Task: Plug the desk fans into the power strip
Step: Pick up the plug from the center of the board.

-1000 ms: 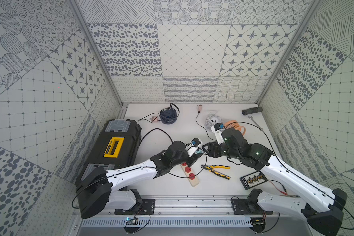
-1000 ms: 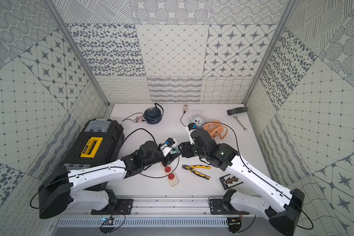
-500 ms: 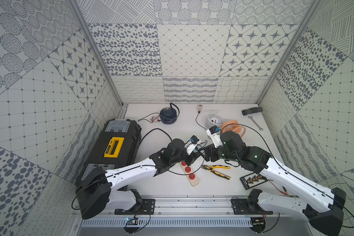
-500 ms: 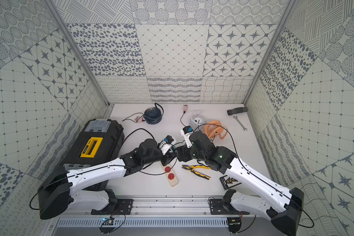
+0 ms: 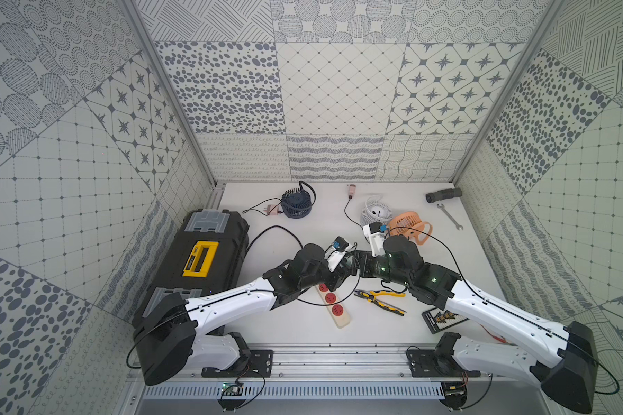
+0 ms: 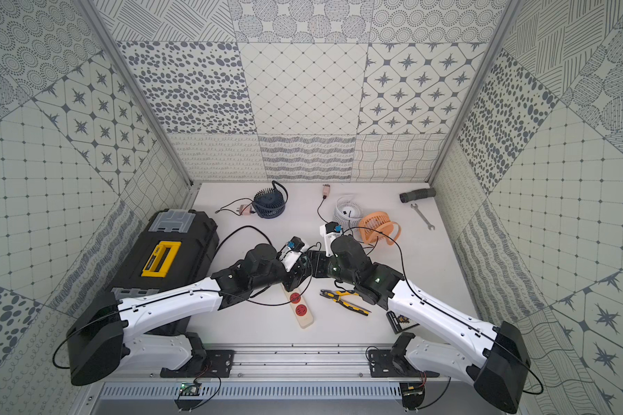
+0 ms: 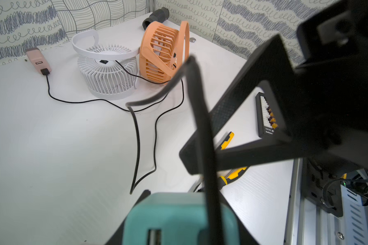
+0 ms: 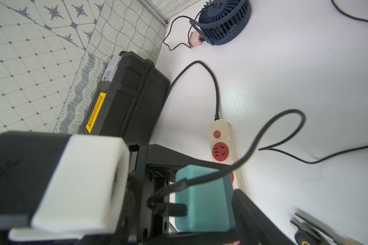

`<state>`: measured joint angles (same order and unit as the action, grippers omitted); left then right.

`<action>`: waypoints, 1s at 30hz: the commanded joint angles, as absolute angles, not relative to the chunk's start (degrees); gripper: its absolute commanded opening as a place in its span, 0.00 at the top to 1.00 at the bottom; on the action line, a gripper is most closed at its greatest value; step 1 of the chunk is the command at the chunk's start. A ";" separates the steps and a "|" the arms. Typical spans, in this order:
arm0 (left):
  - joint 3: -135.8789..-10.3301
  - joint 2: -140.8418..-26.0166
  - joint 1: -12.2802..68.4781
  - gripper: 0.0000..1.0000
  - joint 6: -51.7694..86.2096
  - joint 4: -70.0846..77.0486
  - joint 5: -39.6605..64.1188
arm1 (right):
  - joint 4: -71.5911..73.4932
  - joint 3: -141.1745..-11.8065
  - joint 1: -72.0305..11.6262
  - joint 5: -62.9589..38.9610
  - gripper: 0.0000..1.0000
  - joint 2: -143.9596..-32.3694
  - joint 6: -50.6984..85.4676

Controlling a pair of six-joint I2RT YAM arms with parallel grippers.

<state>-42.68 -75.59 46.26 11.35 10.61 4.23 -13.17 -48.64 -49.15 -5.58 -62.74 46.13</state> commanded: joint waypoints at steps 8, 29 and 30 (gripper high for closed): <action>-41.86 -73.38 45.36 0.74 12.54 14.53 6.66 | -17.16 -49.41 -48.43 2.04 0.33 -63.09 41.45; -39.75 -72.20 45.43 0.77 6.31 16.61 10.31 | -21.19 -53.33 -46.73 -8.26 0.32 -63.54 40.44; -39.65 -72.17 45.42 0.77 5.88 16.61 10.37 | -21.18 -53.42 -46.61 -9.20 0.31 -63.61 40.79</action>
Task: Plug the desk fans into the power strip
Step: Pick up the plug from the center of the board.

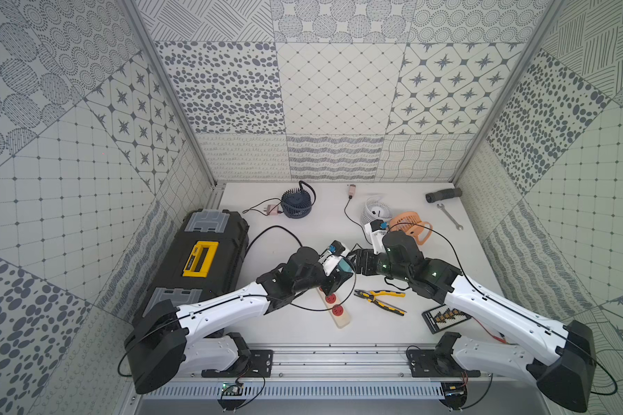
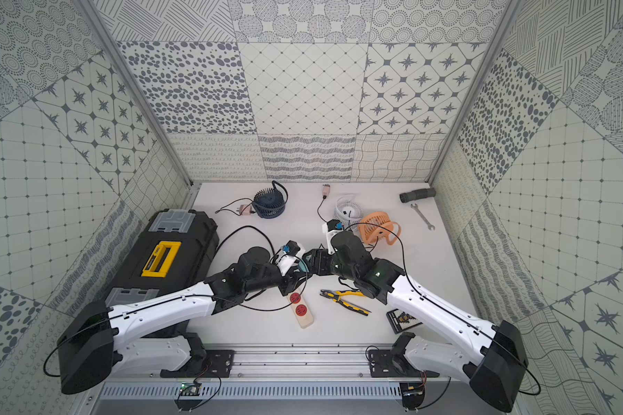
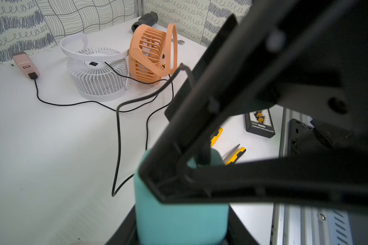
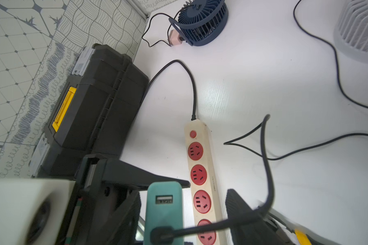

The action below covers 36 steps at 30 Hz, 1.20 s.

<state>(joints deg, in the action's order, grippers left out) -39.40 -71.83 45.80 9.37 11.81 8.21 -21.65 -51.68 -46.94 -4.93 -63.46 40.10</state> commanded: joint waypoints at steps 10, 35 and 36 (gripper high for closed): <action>-38.44 -71.73 45.43 0.77 0.46 16.67 13.58 | -21.27 -53.67 -44.81 -13.06 0.50 -64.56 42.65; -37.07 -69.63 45.37 0.52 4.21 13.31 8.60 | -26.19 -55.10 -43.16 -20.30 0.86 -65.21 37.06; -36.38 -68.96 45.31 0.43 6.47 12.54 7.40 | -26.19 -54.40 -43.20 -19.07 0.88 -64.42 36.20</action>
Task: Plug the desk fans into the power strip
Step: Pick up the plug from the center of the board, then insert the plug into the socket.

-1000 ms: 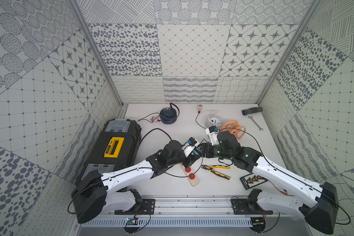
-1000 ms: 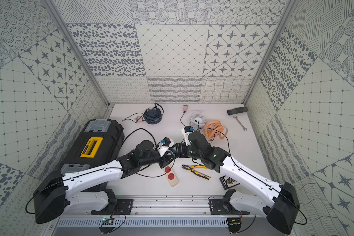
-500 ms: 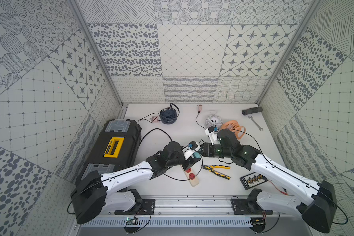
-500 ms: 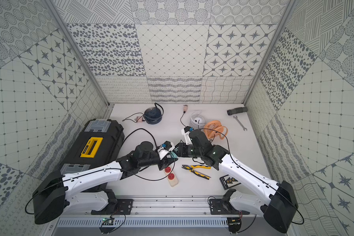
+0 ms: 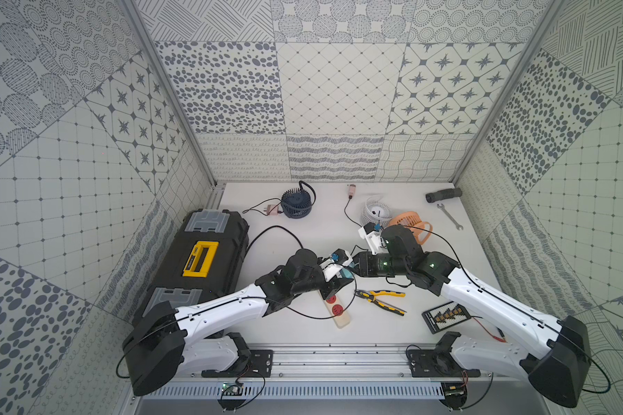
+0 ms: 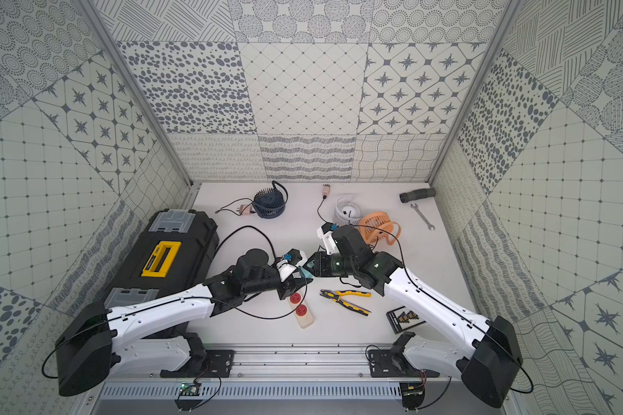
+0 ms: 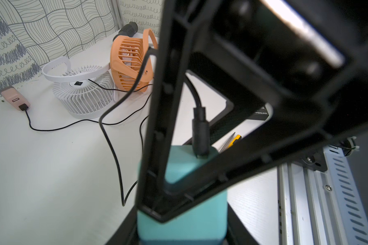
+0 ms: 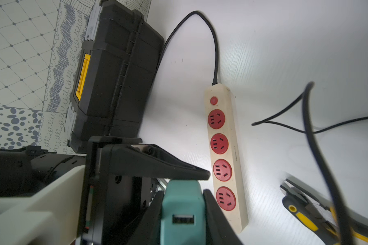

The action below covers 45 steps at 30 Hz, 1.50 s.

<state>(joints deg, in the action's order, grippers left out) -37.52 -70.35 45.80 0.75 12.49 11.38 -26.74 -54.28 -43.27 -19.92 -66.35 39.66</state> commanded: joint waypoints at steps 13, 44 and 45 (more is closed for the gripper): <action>-27.50 -58.52 44.52 0.39 47.97 -8.08 4.71 | -18.40 -41.48 -65.39 12.93 0.93 -60.65 31.39; -21.30 -71.63 42.89 0.66 58.24 12.49 10.47 | -10.01 -39.66 -72.75 18.71 0.93 -75.86 40.37; -21.26 -71.64 42.89 0.66 58.26 12.50 10.44 | -10.12 -39.76 -72.77 18.72 0.93 -76.23 40.38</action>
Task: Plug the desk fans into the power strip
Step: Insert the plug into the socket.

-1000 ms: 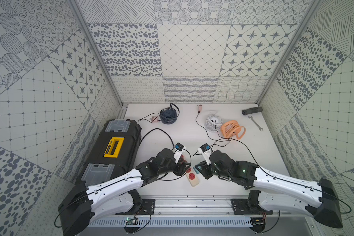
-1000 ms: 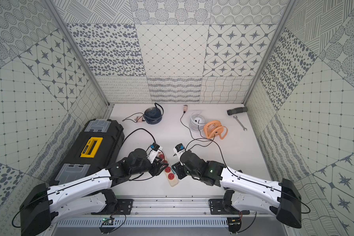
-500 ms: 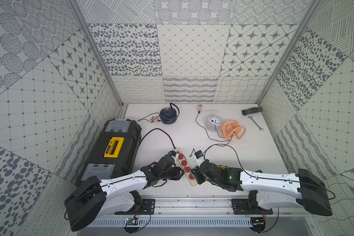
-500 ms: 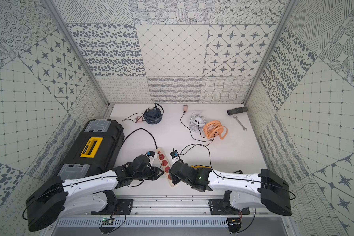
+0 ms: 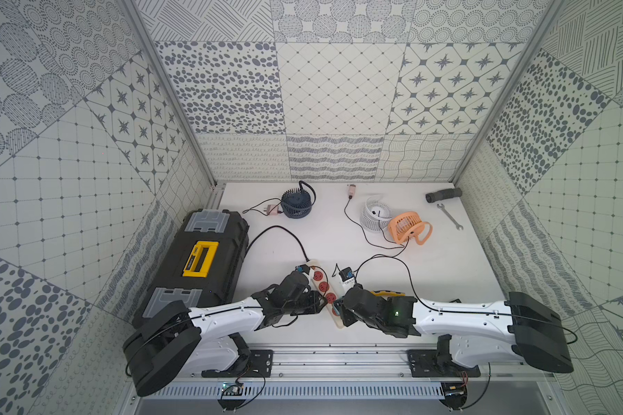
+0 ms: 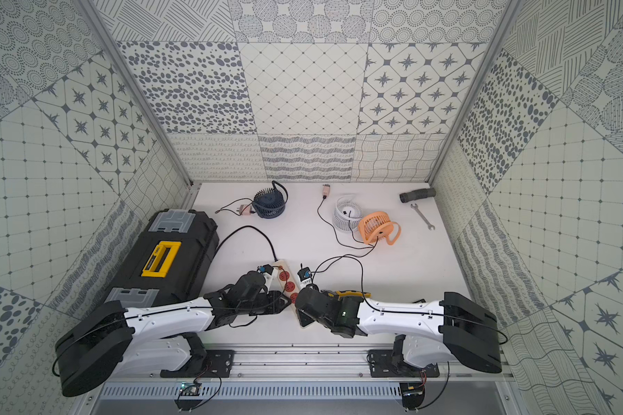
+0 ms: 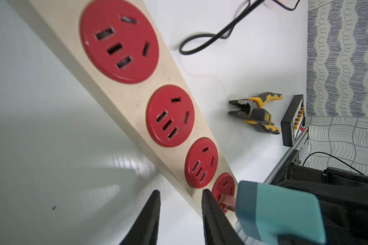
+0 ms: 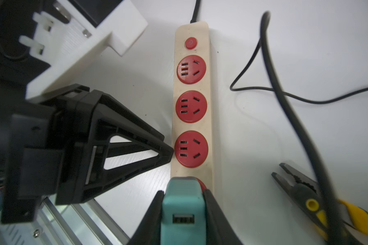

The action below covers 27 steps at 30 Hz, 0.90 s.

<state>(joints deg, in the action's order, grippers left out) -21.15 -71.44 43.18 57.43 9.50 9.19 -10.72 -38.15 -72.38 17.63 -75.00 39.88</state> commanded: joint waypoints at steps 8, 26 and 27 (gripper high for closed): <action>-21.36 -72.45 42.80 0.68 58.09 13.26 10.96 | -15.01 -40.56 -73.95 19.60 0.93 -77.36 41.09; -22.15 -73.39 42.71 0.69 57.36 10.70 9.65 | -19.48 -44.67 -74.16 19.14 0.91 -76.97 41.25; -22.15 -73.39 42.71 0.69 57.37 10.68 9.53 | -19.53 -44.54 -74.10 19.08 0.91 -77.07 41.43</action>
<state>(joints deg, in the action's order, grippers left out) -21.45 -73.28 43.16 57.58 10.24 9.56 -20.08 -44.25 -73.87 19.44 -76.47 40.38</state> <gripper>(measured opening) 0.314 0.313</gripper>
